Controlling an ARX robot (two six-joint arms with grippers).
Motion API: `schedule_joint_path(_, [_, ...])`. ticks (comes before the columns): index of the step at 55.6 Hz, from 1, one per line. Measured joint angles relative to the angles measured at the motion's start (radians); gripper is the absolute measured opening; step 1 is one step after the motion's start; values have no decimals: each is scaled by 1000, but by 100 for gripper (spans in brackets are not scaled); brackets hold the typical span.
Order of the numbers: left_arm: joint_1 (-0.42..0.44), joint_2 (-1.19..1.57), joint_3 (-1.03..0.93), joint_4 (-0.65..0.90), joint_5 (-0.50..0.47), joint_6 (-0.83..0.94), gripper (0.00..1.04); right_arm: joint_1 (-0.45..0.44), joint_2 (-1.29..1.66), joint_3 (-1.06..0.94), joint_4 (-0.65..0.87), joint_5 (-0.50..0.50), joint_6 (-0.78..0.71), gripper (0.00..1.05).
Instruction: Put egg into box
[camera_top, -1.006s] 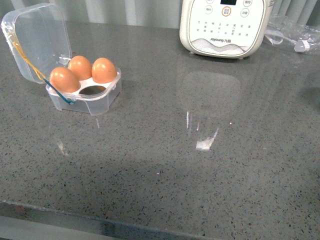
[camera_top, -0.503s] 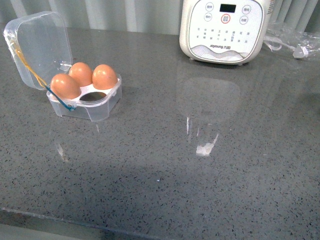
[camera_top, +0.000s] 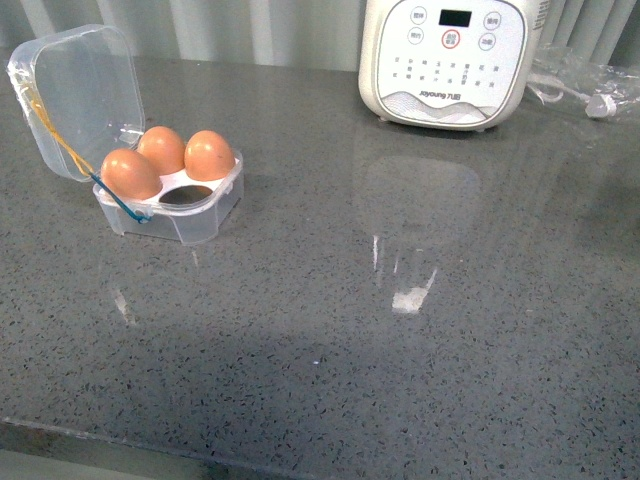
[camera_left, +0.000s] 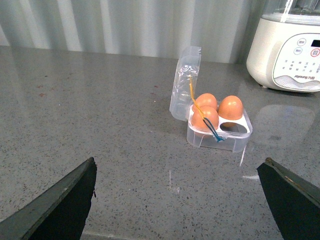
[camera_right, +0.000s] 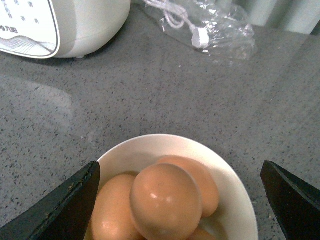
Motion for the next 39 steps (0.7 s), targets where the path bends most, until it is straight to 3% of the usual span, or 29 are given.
schedule_joint_path(30, [0, 0, 0, 0, 0, 0, 98, -39, 70, 1, 20, -37, 27, 97])
schedule_joint_path(39, [0, 0, 0, 0, 0, 0, 98, -37, 70, 0, 35, -41, 32, 67])
